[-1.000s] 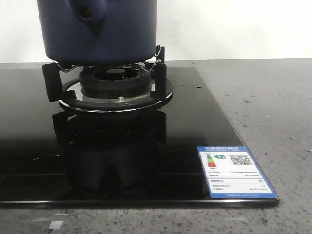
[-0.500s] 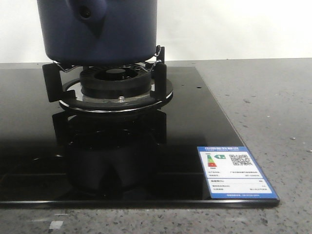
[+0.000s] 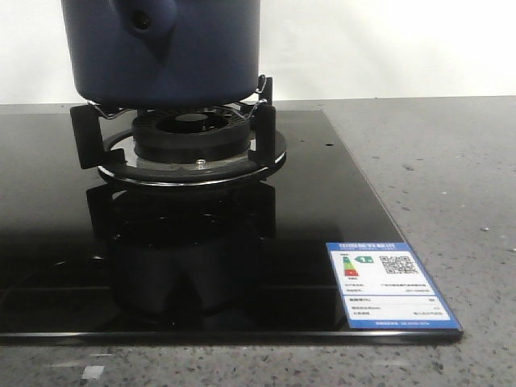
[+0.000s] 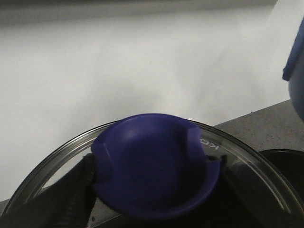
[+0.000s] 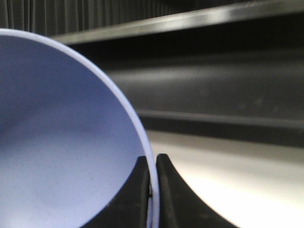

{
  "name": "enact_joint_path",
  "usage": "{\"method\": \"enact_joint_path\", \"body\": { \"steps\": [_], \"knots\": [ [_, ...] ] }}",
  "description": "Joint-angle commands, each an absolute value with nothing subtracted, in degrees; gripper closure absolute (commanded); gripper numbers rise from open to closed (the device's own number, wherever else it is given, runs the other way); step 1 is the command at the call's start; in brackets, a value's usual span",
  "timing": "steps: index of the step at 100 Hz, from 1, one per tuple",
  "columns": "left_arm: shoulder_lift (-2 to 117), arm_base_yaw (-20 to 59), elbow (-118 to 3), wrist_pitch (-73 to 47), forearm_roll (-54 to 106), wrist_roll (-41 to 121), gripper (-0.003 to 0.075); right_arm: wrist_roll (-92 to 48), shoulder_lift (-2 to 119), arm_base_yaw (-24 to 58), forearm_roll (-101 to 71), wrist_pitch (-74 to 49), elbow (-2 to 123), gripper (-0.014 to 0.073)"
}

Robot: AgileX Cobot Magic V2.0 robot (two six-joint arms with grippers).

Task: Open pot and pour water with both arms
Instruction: 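Tilt the bowl with right gripper to pour water into the pot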

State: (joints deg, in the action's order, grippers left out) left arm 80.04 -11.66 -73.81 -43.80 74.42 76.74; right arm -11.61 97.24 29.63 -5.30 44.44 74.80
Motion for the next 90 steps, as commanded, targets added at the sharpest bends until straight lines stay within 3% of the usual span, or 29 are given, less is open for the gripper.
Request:
{"method": "enact_joint_path", "body": {
  "steps": [1,90],
  "knots": [
    [77.83,-11.68,-75.96,-43.29,79.47,76.31,0.0331,-11.74,94.36,29.69,-3.31,53.42,74.87,0.0636],
    [77.83,-11.68,-75.96,-43.29,79.62,76.31,0.0331,-11.74,94.36,29.69,-1.18,58.11,73.97,0.0636]
  ]
}}
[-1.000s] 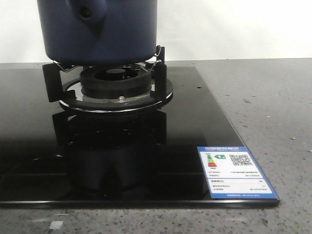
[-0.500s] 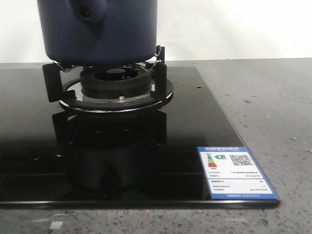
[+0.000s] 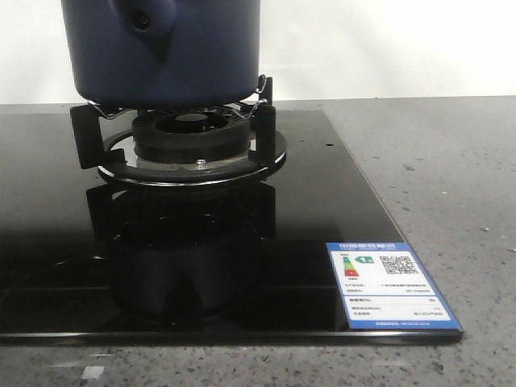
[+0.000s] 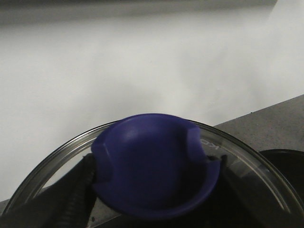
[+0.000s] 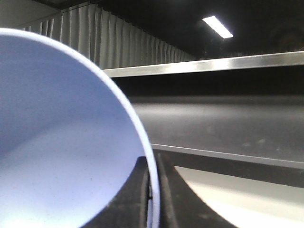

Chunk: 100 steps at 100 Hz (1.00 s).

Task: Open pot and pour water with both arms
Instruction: 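Tilt the bowl with right gripper to pour water into the pot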

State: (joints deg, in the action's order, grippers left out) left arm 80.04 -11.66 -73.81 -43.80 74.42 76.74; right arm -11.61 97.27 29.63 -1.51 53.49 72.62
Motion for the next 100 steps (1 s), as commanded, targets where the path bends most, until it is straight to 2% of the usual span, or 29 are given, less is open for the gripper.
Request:
{"method": "enact_joint_path", "body": {
  "steps": [1,43,64,85,100],
  "knots": [
    [77.83,-11.68,-75.96,-43.29,79.62,76.31,0.0331,-11.74,94.36,29.69,-1.18,57.95,73.97,0.0636],
    [77.83,-11.68,-75.96,-43.4,79.62,76.31,0.0331,-11.74,94.36,29.69,-1.18,56.39,73.97,0.0636],
    [77.83,-11.68,-75.96,-44.56,79.66,76.31,0.0331,-11.74,92.45,29.69,-1.61,49.04,74.2,0.0636],
    [77.83,-11.68,-76.3,-47.83,83.09,76.43,0.0331,-11.74,86.59,27.77,-7.21,31.27,76.73,0.0636],
    [77.83,-10.9,-77.66,-51.57,83.09,76.43,0.0331,-11.74,82.45,22.77,-11.35,10.27,82.87,0.0636]
  ]
}}
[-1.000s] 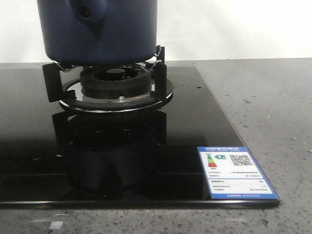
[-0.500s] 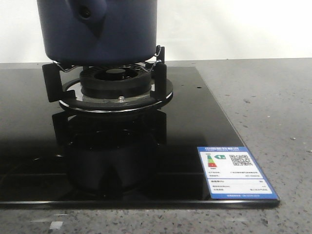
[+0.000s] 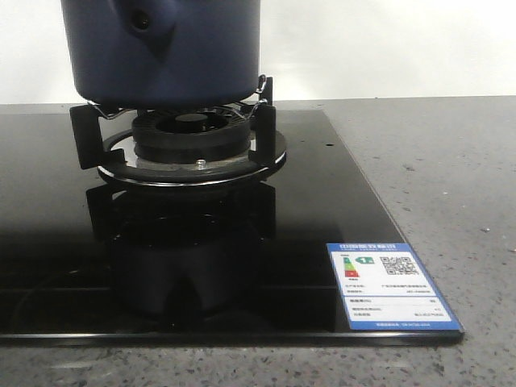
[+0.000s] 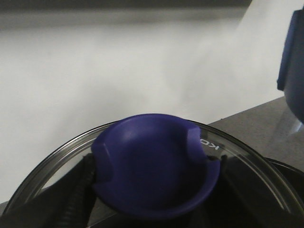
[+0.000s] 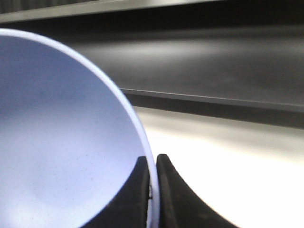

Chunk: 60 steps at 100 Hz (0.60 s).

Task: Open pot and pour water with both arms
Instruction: 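Tilt the bowl with right gripper to pour water into the pot, then lower the bowl back onto the counter and open right gripper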

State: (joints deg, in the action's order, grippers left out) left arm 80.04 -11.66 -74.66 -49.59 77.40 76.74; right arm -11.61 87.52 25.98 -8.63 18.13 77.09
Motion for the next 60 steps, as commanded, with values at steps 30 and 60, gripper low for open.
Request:
{"method": "enact_joint_path", "body": {
  "steps": [30,60],
  "knots": [
    [77.83,-3.23,-78.68,-52.69,83.52,76.53,0.0331,-9.03,80.21,4.97,-12.19,-41.48,94.37,0.0636],
    [77.83,5.33,-78.68,-52.02,83.52,77.91,0.0331,-8.78,80.43,-9.33,-12.19,-60.01,85.65,0.0636]
  ]
}}
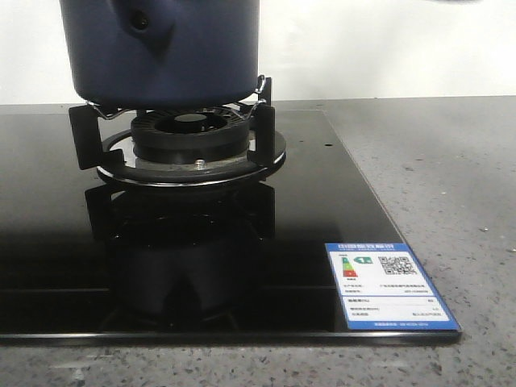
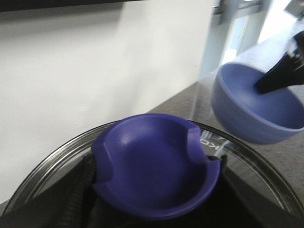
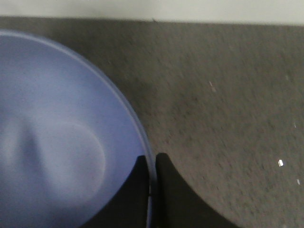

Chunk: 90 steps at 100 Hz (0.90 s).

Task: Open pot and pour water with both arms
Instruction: 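Lower the bowl back onto the counter and open right gripper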

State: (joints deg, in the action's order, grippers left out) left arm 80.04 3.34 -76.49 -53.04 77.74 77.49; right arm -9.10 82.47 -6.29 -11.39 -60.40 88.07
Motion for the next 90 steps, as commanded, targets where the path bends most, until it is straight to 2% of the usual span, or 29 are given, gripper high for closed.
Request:
{"method": "enact_joint_path", "body": {
  "steps": [1,33,90],
  "knots": [
    [77.83,5.63,-78.68,-51.94,83.52,77.91,0.0331,-8.89,80.43,-9.54,-12.19,-60.01,84.84,0.0636],
    [77.83,8.26,-78.68,-51.57,83.52,77.91,0.0331,-9.43,80.43,-13.01,-12.19,-54.29,72.26,0.0636],
    [77.83,8.26,-78.68,-51.57,83.52,77.91,0.0331,-11.07,84.08,-13.01,-12.07,-55.22,71.37,0.0631]
  ]
}}
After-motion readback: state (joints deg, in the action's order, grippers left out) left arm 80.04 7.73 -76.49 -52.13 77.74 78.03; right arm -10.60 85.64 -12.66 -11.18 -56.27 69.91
